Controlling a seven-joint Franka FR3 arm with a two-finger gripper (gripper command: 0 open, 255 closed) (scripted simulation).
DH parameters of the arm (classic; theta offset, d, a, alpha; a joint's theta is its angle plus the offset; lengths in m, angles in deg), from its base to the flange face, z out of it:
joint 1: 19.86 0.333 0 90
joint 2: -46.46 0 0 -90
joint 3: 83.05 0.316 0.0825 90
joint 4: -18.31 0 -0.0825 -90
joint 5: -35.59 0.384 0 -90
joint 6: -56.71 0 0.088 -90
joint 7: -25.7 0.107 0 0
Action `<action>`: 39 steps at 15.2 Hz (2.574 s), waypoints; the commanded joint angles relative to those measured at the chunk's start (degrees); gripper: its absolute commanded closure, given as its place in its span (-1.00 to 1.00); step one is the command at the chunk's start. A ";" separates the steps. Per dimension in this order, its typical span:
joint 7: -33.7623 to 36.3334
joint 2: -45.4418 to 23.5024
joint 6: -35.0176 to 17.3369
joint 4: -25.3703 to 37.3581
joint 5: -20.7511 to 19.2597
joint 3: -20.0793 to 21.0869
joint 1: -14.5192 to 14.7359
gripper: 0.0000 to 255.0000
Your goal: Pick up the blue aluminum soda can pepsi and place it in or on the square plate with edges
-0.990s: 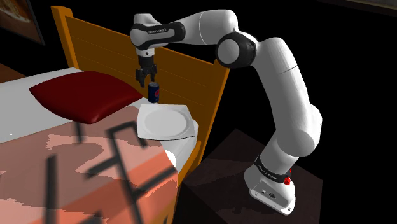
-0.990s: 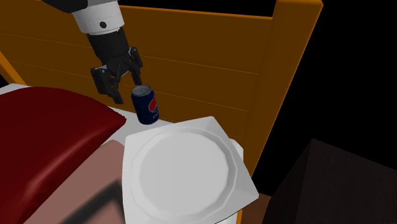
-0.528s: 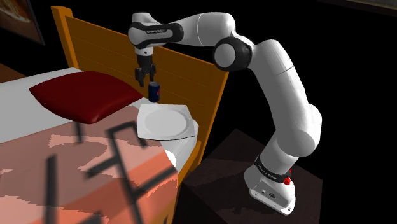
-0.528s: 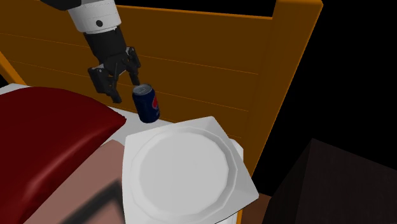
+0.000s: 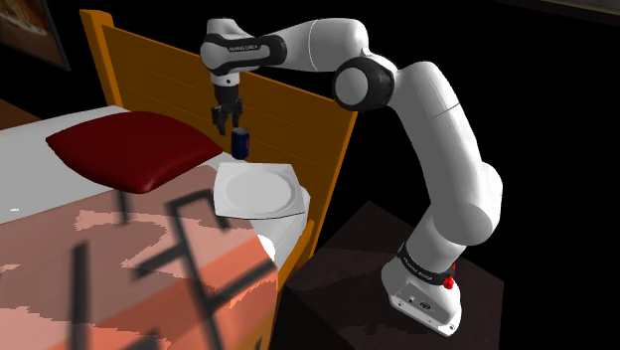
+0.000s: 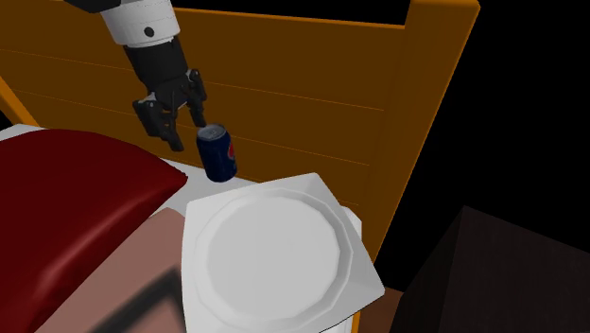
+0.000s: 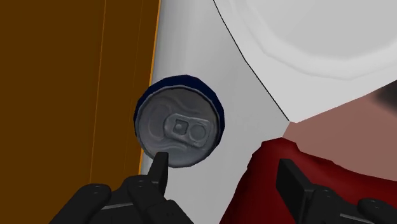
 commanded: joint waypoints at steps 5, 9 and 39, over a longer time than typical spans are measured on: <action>2.17 1.60 1.78 -2.94 0.79 -1.54 -1.48 1.00; 2.03 2.21 4.42 -0.90 0.99 -1.75 -1.31 1.00; 9.08 18.39 -34.77 -38.42 -2.98 -2.93 0.63 1.00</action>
